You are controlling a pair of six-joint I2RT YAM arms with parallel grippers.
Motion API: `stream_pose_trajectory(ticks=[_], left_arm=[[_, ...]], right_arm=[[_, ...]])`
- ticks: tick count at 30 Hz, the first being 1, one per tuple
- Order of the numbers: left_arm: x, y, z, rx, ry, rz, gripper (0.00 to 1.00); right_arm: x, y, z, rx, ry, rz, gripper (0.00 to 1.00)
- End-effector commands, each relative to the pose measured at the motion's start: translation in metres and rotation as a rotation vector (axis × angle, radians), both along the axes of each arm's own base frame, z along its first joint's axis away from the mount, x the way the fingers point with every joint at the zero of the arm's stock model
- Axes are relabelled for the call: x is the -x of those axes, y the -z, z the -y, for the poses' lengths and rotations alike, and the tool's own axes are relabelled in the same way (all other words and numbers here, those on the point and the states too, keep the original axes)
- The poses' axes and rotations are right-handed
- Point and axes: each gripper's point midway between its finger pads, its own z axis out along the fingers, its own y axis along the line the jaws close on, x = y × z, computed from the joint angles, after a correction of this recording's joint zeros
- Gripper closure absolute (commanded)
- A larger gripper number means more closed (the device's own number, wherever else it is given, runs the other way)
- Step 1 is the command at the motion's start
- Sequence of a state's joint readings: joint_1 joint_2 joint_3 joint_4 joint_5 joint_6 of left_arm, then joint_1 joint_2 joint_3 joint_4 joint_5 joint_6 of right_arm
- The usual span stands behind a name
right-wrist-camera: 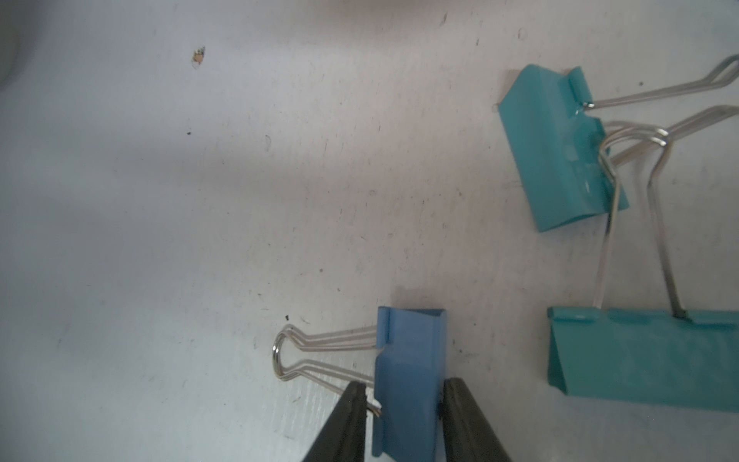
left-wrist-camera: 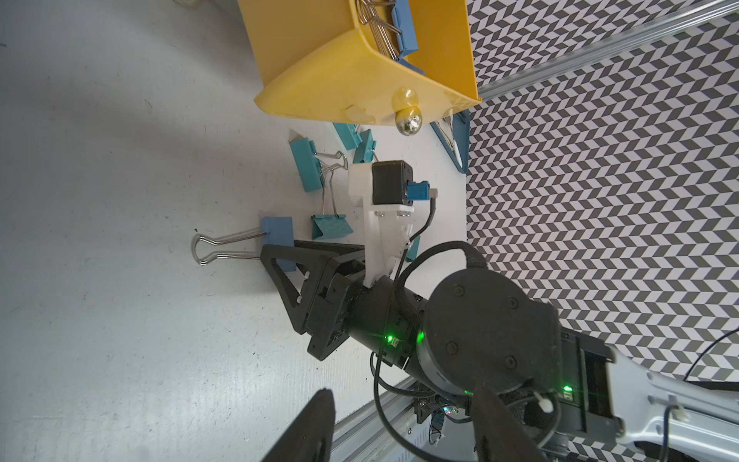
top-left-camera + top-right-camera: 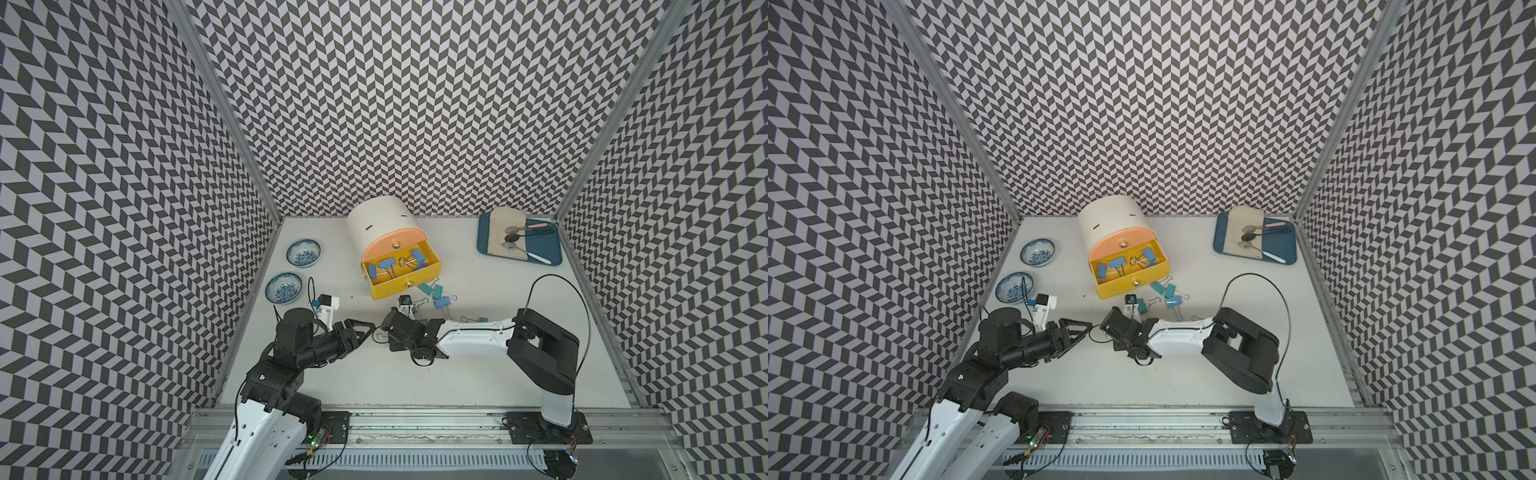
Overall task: Put the binder clips in the drawer according to color
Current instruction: Move the binder clip to the center of the board.
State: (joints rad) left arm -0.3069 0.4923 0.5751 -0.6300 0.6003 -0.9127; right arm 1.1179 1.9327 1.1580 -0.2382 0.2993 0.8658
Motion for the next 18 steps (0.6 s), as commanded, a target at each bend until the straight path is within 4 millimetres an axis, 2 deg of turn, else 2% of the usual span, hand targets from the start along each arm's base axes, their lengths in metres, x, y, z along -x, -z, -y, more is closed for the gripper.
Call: stream_pose_trajectory(ticks=[1,14,18], left_arm=[[0.002,-0.016,-0.001,0.007,0.007,0.041,0.41],[0.003,-0.017,-0.002,0.007,-0.002,0.034,0.41],[0.006,-0.025,-0.003,0.023,-0.006,0.068,0.41]], right_arm=[[-0.003,0.000,-0.007,-0.015,0.015,0.003,0.67],[0.017,0.008,0.014,-0.012,0.010,-0.022,0.79],[0.028,0.005,0.019,-0.014,-0.002,-0.018,0.82]])
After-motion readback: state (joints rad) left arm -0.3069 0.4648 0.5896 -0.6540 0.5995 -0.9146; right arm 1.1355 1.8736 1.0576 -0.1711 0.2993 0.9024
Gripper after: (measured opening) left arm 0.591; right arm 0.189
